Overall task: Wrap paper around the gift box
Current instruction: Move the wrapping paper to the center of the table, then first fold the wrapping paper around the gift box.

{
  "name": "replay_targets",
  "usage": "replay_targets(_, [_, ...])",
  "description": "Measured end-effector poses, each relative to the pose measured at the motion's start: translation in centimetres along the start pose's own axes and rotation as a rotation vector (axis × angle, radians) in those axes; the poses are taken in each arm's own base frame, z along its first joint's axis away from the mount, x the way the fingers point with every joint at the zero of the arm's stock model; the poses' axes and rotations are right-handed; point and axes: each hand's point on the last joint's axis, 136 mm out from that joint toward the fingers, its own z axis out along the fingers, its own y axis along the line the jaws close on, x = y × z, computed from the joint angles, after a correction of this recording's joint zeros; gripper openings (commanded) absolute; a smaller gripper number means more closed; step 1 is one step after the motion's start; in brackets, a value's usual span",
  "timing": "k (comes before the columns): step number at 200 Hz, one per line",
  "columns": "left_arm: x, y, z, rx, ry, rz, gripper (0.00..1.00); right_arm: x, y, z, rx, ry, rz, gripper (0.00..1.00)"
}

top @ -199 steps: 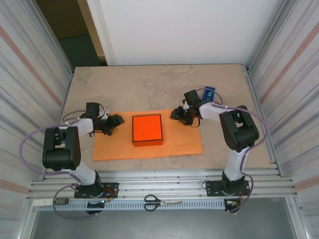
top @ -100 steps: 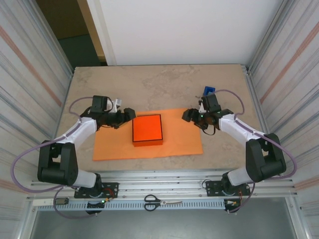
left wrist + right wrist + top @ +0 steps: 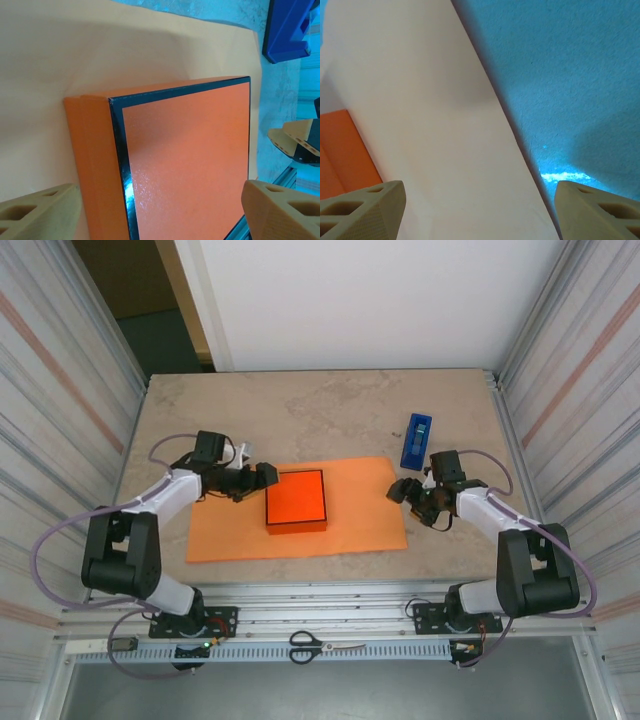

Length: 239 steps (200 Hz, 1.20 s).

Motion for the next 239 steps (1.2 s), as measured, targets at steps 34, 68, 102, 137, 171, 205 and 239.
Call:
replay_targets(34, [0.0, 0.4, 0.7, 0.0, 0.023, -0.014, 0.82, 0.4, -0.3, 0.0, 0.012, 0.018, 0.005, 0.79])
replay_targets(68, [-0.1, 0.4, 1.1, 0.015, 0.029, -0.016, 0.81, 1.6, -0.8, 0.4, 0.009, 0.059, 0.003, 0.77])
replay_targets(102, [-0.2, 0.5, 1.5, 0.024, 0.034, -0.02, 0.81, 2.4, -1.0, 0.8, 0.005, 0.097, 0.002, 0.75])
replay_targets(137, [-0.5, 0.5, 1.7, 0.029, 0.023, -0.024, 0.81, 3.0, -1.1, 1.3, 0.009, 0.125, 0.003, 0.74])
replay_targets(171, [-0.9, 0.3, 1.7, 0.037, 0.008, -0.018, 0.81, 3.0, -1.0, 1.4, 0.003, 0.13, 0.002, 0.72])
replay_targets(205, [-0.9, 0.1, 1.7, 0.048, 0.01, -0.02, 0.8, 3.1, 0.2, 1.6, -0.048, 0.137, -0.024, 0.7])
replay_targets(239, [-0.9, 0.1, 1.7, 0.05, 0.011, -0.022, 0.81, 2.9, 0.8, 1.5, -0.071, 0.125, -0.038, 0.7])
